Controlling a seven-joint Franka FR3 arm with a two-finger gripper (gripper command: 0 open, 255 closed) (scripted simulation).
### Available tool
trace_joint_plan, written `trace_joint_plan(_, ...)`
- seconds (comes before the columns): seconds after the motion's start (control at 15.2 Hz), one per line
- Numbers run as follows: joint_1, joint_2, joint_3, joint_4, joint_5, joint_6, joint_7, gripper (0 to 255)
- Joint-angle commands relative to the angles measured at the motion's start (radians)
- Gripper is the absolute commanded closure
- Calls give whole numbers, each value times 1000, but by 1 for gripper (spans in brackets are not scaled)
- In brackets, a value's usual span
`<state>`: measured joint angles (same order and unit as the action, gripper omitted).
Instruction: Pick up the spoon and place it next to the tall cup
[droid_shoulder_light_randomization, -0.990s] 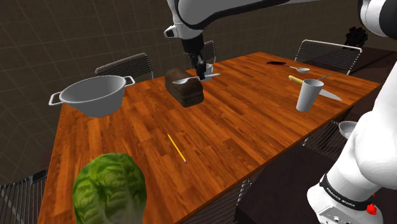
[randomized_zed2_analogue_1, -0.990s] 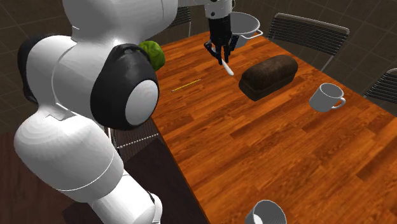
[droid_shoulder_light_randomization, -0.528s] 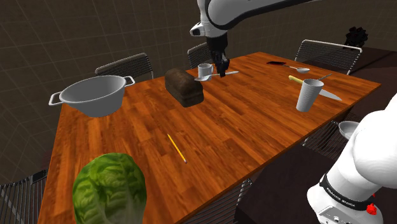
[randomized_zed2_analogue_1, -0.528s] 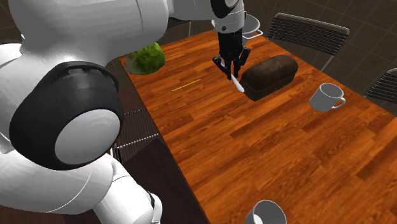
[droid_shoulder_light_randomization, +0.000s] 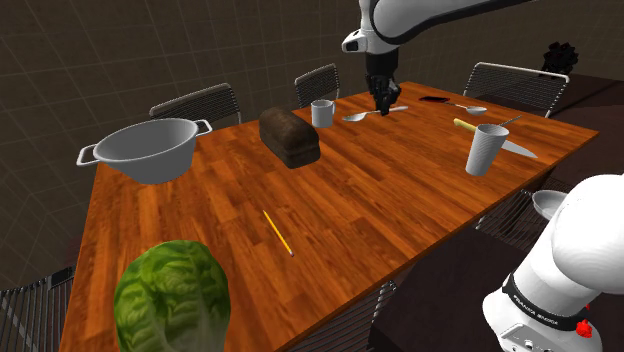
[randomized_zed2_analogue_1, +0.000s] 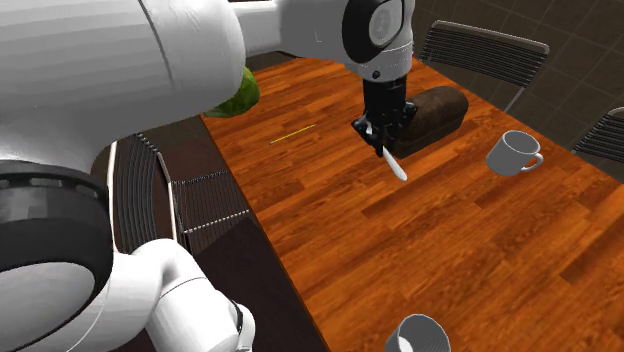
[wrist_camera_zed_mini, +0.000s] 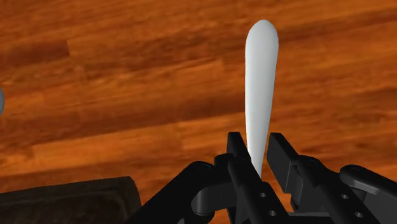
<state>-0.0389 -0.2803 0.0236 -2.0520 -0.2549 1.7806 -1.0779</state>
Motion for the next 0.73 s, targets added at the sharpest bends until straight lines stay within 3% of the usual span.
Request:
trace_joint_plan(0.0,-20,-36,-34,-39,-9,16,-50,255)
trace_joint_plan(0.66,-111,-162,-198,-156,-72,68,-270,255)
